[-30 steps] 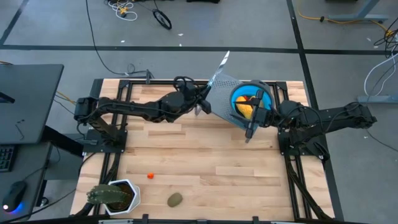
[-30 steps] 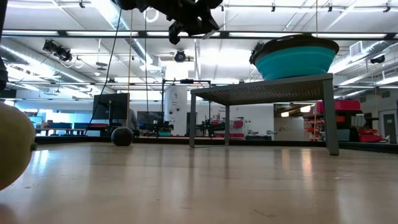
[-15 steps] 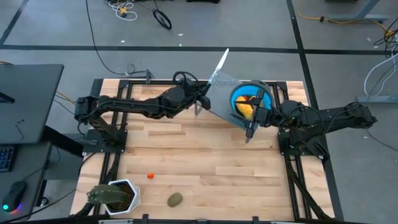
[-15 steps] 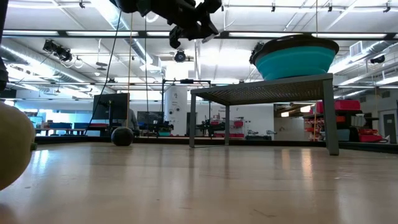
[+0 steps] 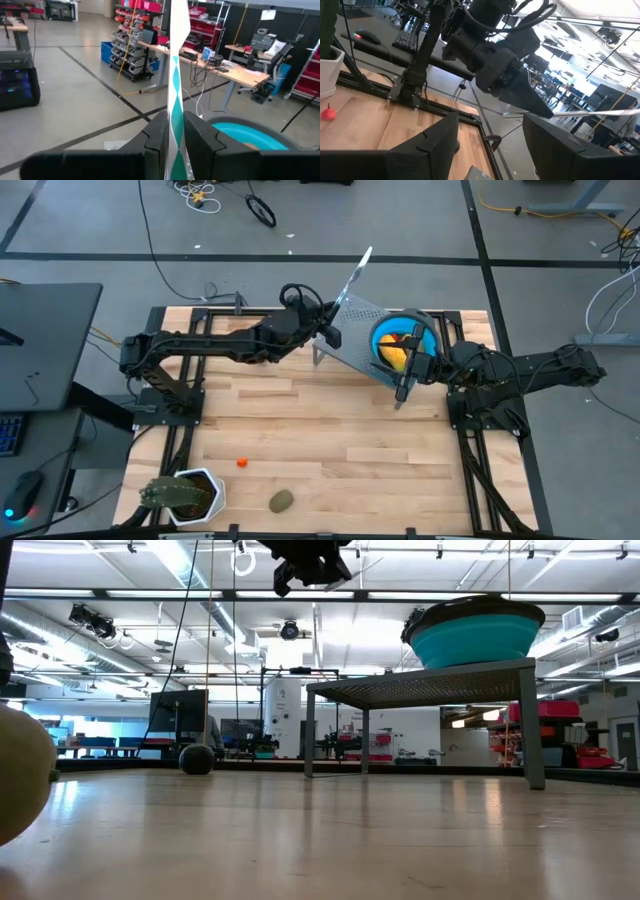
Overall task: Pick & Place Fruit
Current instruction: Put the blue patterned knife on the shelf
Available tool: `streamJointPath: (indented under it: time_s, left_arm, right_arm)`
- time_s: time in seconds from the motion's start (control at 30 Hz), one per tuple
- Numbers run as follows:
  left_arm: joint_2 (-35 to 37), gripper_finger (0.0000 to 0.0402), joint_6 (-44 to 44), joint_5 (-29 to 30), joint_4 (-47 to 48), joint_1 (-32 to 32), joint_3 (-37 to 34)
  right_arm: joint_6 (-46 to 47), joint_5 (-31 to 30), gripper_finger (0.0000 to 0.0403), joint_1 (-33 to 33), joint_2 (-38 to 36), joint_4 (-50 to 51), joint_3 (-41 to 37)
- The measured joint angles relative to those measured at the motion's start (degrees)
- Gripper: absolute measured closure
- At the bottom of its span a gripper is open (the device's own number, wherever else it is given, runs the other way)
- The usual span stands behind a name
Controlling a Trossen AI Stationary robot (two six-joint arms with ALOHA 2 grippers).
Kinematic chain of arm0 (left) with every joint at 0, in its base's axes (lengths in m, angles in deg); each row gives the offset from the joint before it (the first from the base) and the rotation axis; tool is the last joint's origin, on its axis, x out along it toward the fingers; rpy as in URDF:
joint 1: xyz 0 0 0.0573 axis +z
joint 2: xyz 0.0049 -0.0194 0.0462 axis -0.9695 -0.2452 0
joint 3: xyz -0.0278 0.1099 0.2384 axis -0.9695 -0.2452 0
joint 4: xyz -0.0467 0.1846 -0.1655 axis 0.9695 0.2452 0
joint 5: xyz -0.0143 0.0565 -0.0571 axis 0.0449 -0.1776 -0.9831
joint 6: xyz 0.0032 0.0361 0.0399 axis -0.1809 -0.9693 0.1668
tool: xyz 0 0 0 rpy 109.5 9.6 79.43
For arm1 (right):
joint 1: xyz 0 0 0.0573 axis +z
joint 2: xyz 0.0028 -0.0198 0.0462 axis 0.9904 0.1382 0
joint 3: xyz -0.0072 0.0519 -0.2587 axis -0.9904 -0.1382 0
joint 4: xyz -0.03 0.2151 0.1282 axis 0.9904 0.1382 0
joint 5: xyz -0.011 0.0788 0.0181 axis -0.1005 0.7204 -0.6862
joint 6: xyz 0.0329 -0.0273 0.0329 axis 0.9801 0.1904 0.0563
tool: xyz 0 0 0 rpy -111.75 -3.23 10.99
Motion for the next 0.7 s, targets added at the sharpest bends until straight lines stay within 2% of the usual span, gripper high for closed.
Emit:
streamJointPath:
  time_s: [0.23, 0.3, 0.43, 0.7]
  left_arm:
    - [-2.3, 0.034, 1.8, -0.3, 1.5, 0.1, -0.1]
    - [-4.8, 0.034, 1.6, -1.5, -2.4, 0.2, 0.0]
    - [-6.8, 0.034, 0.8, -0.8, -4.1, 0.6, 0.0]
    - [-8.5, 0.034, 4.0, 0.4, -0.3, 1.1, 0.3]
  right_arm:
    - [0.0, 0.0, 0.017, 0.0, 0.0, -0.2, 0.0]
    - [0.0, 0.0, 0.017, 0.0, 0.0, -0.3, 0.0]
    - [0.0, 0.0, 0.017, 0.0, 0.0, 0.2, 0.0]
    - [-0.5, 0.0, 0.017, 0.0, 0.0, 1.2, 0.0]
